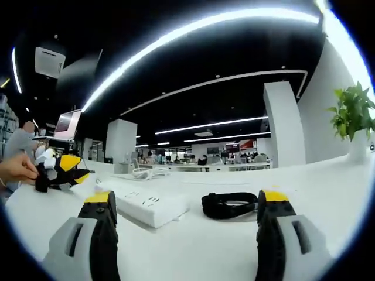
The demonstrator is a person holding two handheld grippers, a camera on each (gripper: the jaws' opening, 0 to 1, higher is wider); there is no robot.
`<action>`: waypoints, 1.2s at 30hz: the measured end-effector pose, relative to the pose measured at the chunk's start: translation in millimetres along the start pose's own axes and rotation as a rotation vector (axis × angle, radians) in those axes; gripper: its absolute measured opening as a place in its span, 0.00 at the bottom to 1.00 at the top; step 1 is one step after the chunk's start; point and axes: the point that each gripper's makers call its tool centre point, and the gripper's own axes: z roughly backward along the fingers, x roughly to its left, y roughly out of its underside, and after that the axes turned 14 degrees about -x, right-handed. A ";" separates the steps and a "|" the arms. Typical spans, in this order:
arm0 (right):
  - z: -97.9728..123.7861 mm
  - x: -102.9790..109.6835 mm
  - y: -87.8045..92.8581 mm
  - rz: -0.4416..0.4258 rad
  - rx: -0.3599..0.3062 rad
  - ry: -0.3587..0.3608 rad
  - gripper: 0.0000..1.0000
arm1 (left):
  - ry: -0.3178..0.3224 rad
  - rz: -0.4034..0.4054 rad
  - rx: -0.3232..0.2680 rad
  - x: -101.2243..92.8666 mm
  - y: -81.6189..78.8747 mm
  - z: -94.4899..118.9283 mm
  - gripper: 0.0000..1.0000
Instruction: Straighten the power strip on the desk, plug the charger into it
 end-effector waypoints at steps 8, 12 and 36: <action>6.2 -1.0 -24.1 0.079 -0.165 0.111 1.00 | 0.119 -0.310 -0.098 -17.6 -1.5 2.1 0.31; 3.7 -2.0 -22.3 0.075 -0.142 0.113 1.00 | 0.111 -0.471 -0.179 -16.5 -7.6 6.3 0.78; 3.5 -3.0 -25.1 0.073 -0.141 0.114 1.00 | 0.086 -0.490 -0.192 -20.5 -24.6 -10.9 0.99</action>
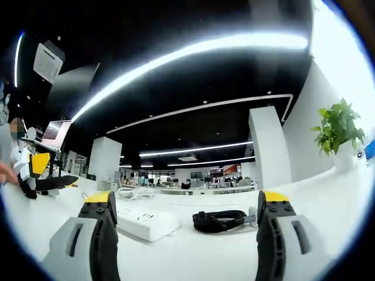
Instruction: Straighten the power strip on the desk, plug the charger into it
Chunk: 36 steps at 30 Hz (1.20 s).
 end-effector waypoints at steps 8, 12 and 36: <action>0.0 -4.7 -2.9 0.004 0.001 0.007 1.00 | -0.008 -0.001 0.000 3.2 1.9 -5.7 0.99; 0.0 -4.5 -4.2 0.004 0.001 0.007 1.00 | -0.005 -0.003 -0.007 3.5 1.7 -6.1 0.99; 0.5 -3.7 -4.4 0.006 0.001 0.009 1.00 | 0.000 -0.008 -0.013 -12.7 -1.4 2.4 0.99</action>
